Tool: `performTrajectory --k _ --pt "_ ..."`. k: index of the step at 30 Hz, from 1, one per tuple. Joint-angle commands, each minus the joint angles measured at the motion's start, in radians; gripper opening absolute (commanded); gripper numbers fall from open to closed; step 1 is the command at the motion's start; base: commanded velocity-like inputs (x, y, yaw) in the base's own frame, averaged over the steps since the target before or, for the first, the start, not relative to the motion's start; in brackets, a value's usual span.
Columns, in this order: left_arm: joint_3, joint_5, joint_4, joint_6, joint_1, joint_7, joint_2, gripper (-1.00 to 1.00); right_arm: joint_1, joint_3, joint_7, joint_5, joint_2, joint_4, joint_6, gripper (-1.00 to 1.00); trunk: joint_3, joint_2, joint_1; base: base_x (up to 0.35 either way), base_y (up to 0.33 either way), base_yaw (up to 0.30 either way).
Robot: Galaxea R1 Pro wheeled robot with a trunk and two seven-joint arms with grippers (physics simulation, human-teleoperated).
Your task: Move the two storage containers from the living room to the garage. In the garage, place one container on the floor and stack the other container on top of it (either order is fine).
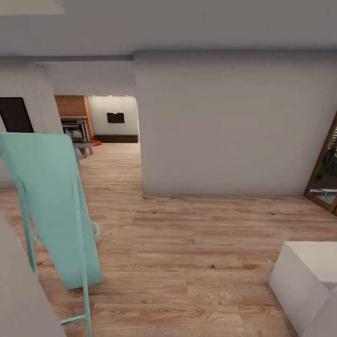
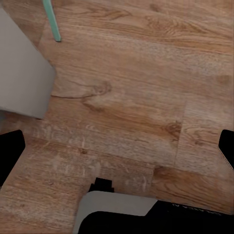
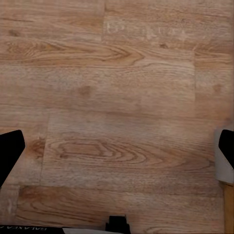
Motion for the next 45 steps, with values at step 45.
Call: performTrajectory --k 45 --pt "0.005 0.0 0.005 -0.007 -0.001 -0.001 -0.001 1.0 -0.001 0.003 -0.002 0.004 0.0 0.001 -0.003 1.0 0.0 -0.001 0.001 0.323 0.0 0.0"
